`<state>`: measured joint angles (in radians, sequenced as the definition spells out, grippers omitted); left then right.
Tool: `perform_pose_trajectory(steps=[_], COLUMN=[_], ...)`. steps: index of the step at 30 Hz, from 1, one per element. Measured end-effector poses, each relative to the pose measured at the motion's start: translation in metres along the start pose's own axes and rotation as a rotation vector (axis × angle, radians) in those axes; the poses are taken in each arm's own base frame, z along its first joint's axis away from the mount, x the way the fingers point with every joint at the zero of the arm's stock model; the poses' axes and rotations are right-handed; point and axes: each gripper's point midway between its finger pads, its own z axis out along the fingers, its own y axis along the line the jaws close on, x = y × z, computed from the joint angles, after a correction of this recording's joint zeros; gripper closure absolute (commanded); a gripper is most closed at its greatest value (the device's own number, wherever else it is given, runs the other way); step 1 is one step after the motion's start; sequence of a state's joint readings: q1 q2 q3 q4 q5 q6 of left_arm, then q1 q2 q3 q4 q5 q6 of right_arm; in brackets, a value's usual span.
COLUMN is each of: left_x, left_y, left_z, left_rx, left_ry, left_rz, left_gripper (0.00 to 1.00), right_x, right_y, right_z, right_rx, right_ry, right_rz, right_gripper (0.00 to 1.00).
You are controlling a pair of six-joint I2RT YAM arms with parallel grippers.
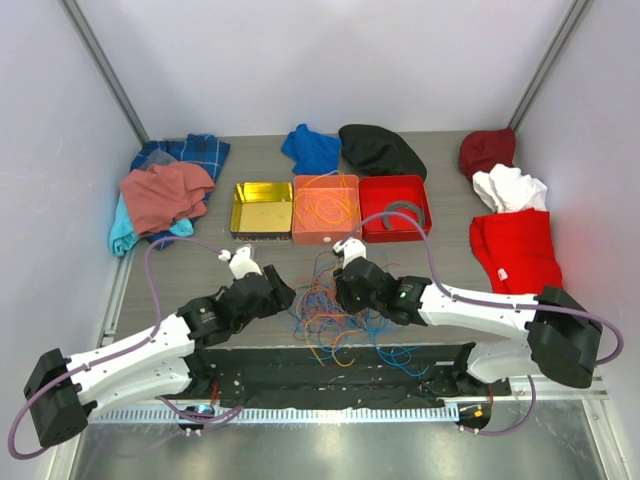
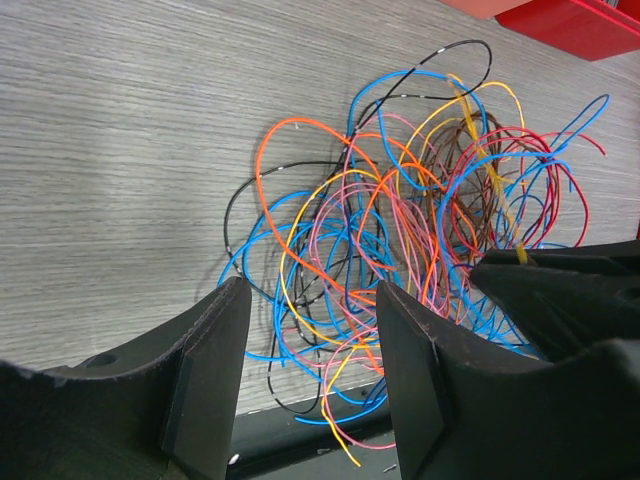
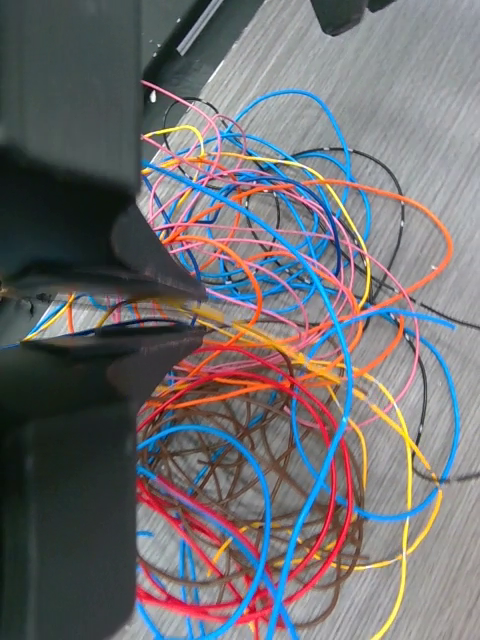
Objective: Untangle the cables
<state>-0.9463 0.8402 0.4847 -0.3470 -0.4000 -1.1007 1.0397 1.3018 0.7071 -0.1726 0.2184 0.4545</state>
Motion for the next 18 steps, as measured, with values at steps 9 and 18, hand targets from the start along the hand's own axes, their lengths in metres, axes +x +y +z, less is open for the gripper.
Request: perform_pose_trajectory(steps=[9,18], left_x=[0.000,-0.007], left_y=[0.001,-0.003], left_z=[-0.001,-0.006], left_rx=[0.004,0.031], left_ry=[-0.002,-0.028], left_rz=[-0.001,-0.008], left_gripper=[0.43,0.43], right_x=[-0.055,-0.222], right_y=[0.004,0.041], right_z=[-0.052,-0.203], right_rx=[-0.008,-0.133], right_ry=[-0.146,-0.536], right_rz=[0.025,0.022], right_gripper=[0.99,0.99])
